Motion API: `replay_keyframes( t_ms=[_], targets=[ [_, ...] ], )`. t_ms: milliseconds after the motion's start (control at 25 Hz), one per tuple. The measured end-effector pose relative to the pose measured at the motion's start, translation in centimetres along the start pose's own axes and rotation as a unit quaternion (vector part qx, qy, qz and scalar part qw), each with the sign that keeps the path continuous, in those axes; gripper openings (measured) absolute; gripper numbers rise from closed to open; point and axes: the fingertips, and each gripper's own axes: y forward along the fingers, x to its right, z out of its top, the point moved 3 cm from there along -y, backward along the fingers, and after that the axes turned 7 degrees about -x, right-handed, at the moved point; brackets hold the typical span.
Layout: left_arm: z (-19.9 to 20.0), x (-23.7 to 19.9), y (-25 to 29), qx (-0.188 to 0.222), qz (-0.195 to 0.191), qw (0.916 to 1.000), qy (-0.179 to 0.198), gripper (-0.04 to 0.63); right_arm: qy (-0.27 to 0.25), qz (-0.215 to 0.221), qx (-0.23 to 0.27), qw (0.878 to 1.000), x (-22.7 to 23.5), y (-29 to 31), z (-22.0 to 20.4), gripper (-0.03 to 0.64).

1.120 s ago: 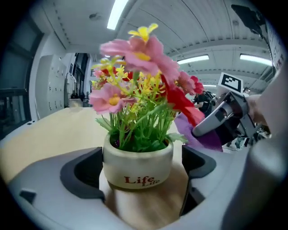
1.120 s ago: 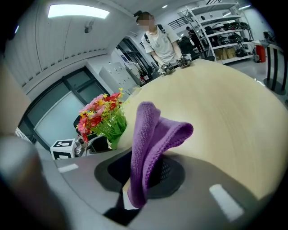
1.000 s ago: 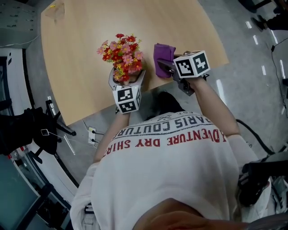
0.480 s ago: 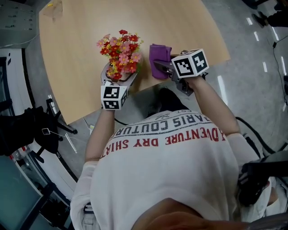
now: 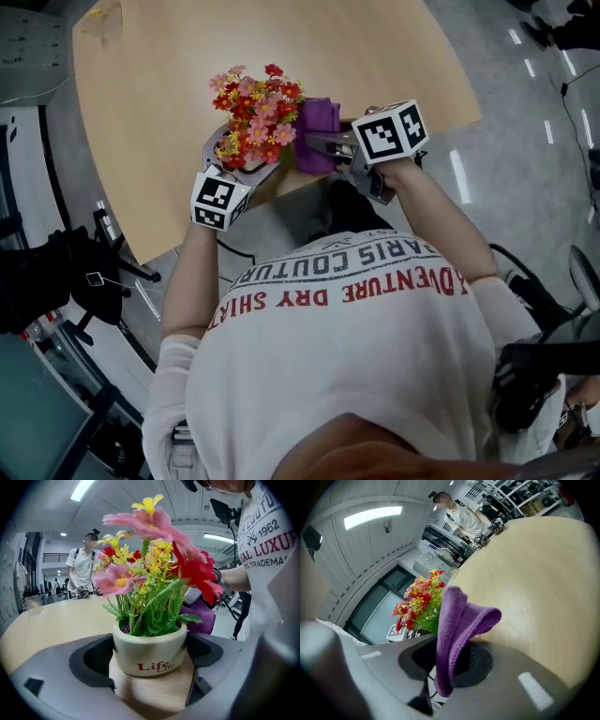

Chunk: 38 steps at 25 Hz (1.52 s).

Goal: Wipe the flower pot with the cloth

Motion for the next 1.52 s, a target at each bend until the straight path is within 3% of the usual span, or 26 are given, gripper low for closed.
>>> replay_keyframes(
  t_ms=[280,720,1000,1120,1280,1400,1520],
  targets=[
    [-0.2,-0.2,0.2,0.01,0.001,0.9999,0.003,0.5,-0.001,-0.013,-0.023,1.0,1.3,1.5,0.2,0.06],
    [0.0,-0.3,0.2,0.005,0.003,1.0,0.005,0.5,-0.026,-0.125,-0.099,0.987,5.0,3.0,-0.1,0.06],
    [0.2,-0.1,-0.2,-0.003,0.004,1.0,0.001,0.5,0.0,-0.133,-0.081,0.988,5.4,2.7,-0.7,0.06],
    [0.2,-0.2,-1.2,0.003,0.018,0.9995,-0.024,0.502,-0.003,-0.143,-0.066,0.988,4.3,1.9,-0.9,0.06],
    [-0.6,0.6,-2.9,0.011,0.05,0.9949,-0.086,0.509,-0.012,-0.15,-0.039,0.988,2.7,-0.1,-0.7,0.06],
    [-0.4,1.8,-3.5,0.03,0.073,0.9881,-0.131,0.557,-0.021,-0.155,-0.017,0.987,1.8,-1.4,-0.3,0.06],
    [-0.4,3.2,-2.6,0.043,0.12,0.977,-0.171,0.565,-0.019,-0.156,-0.002,0.988,2.2,-1.9,-0.5,0.06]
  ],
)
